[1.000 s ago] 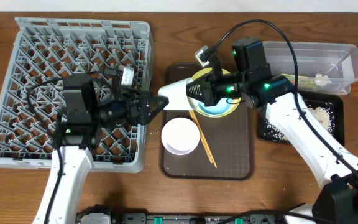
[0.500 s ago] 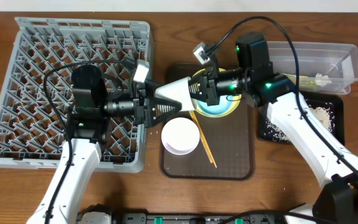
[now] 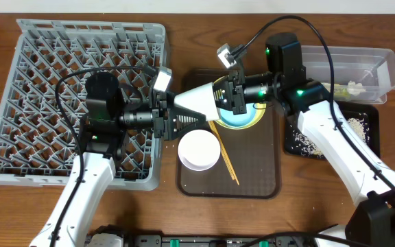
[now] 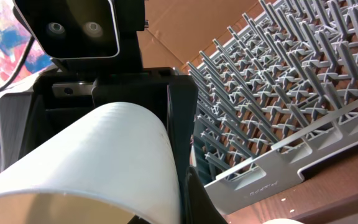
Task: Sort waste into correct bins and load items into the dishwasher
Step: 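Bring the pink bowl toward the left gripper above the rack, then grasp the pink bowl with the left gripper and release the right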
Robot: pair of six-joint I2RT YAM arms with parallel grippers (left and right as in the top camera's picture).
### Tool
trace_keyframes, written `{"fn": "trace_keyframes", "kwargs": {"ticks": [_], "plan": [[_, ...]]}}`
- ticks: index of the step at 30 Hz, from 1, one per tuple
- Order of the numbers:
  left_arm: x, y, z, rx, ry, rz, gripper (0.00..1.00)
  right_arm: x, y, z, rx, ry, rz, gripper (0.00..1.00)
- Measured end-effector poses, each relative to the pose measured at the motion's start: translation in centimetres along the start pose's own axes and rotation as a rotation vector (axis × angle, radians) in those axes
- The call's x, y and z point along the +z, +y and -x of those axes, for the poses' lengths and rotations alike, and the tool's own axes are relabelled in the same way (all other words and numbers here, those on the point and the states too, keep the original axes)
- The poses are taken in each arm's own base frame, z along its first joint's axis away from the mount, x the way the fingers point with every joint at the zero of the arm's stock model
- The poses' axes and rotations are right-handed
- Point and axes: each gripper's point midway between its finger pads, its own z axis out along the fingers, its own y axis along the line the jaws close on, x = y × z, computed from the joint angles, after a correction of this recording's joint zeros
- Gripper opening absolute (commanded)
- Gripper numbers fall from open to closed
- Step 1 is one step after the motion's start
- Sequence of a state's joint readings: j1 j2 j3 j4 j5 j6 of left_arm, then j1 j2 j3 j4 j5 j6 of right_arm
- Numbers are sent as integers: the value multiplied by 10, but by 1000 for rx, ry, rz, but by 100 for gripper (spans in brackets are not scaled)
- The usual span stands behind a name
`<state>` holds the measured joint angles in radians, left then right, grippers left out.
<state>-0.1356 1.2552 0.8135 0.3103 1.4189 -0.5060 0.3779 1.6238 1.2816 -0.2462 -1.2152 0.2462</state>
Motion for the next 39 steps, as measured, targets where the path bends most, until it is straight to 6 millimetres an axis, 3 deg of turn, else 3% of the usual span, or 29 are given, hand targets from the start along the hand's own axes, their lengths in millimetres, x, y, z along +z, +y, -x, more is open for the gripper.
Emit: {"fn": "trace_keyframes", "kwargs": {"ticks": [3, 24, 27, 29, 39], "plan": [[0, -1, 1, 6, -2, -3, 76, -1, 0, -1, 13, 3, 5, 1], [-6, 6, 8, 24, -31, 23, 76, -22, -9, -4, 114, -6, -7, 1], [-6, 6, 9, 24, -33, 25, 77, -22, -9, -4, 114, -8, -8, 1], [-6, 6, 9, 25, -34, 27, 83, -22, -9, -4, 114, -8, -10, 1], [-2, 6, 9, 23, -34, 31, 83, -23, -12, -4, 114, -12, -27, 1]]}}
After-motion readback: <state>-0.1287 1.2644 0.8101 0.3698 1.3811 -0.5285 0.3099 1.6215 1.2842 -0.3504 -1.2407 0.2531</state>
